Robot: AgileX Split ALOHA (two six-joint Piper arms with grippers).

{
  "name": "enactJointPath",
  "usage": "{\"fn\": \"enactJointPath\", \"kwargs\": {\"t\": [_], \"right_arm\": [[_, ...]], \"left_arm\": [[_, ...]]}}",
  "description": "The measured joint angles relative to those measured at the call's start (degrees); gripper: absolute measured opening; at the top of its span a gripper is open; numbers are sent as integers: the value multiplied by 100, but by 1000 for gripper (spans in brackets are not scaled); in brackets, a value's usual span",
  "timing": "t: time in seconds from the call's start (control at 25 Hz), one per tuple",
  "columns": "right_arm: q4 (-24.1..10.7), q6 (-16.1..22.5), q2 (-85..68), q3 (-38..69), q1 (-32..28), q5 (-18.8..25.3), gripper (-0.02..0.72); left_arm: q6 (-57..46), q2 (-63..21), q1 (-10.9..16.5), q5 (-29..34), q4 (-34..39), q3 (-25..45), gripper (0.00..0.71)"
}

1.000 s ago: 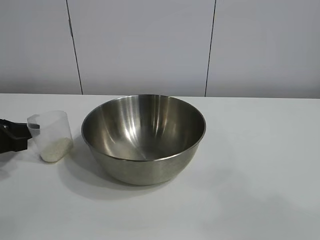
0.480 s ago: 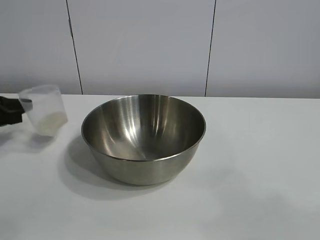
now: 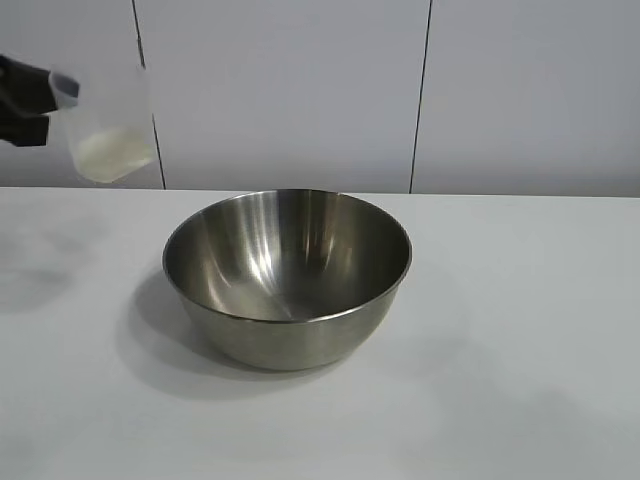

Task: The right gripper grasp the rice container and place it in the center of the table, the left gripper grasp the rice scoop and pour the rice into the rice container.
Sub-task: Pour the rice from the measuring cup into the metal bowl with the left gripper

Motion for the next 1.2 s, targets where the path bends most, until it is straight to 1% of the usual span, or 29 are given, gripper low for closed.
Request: {"fn": "enactJointPath", "kwargs": {"t": [0.04,0.12,0.28,0.36,0.44,0.56,0.68,0.84,1.04,1.2], "right_arm": [[0,0,0,0,0,0,314],[0,0,0,0,0,0,314],[0,0,0,0,0,0,314],[0,0,0,0,0,-5,314],[0,0,0,0,0,-5,314],[0,0,0,0,0,-5,314],[0,0,0,0,0,-5,314],[0,0,0,0,0,-5,314],[0,0,0,0,0,-5,314],[0,0,0,0,0,-5,314]], "left_arm": [[543,0,-167,13,-423,0,9],[1969,21,-497,7,-1521,0,9],[4734,382,-984,-11,-3602,-41,9],[5819,651,-1247,-119,-4314,-137,9],[6736,907,-1535,-475,-4902,-256,9],[8317,1097,-1872,-917,-5582,-406,9],[9794,1123,-2101,-1085,-5950,-434,9],[11425,1123,-2299,-1213,-6026,-434,9],[13022,1270,-2329,-1264,-6096,-472,9],[14140,1477,-2329,-1464,-6349,-493,9]]}}
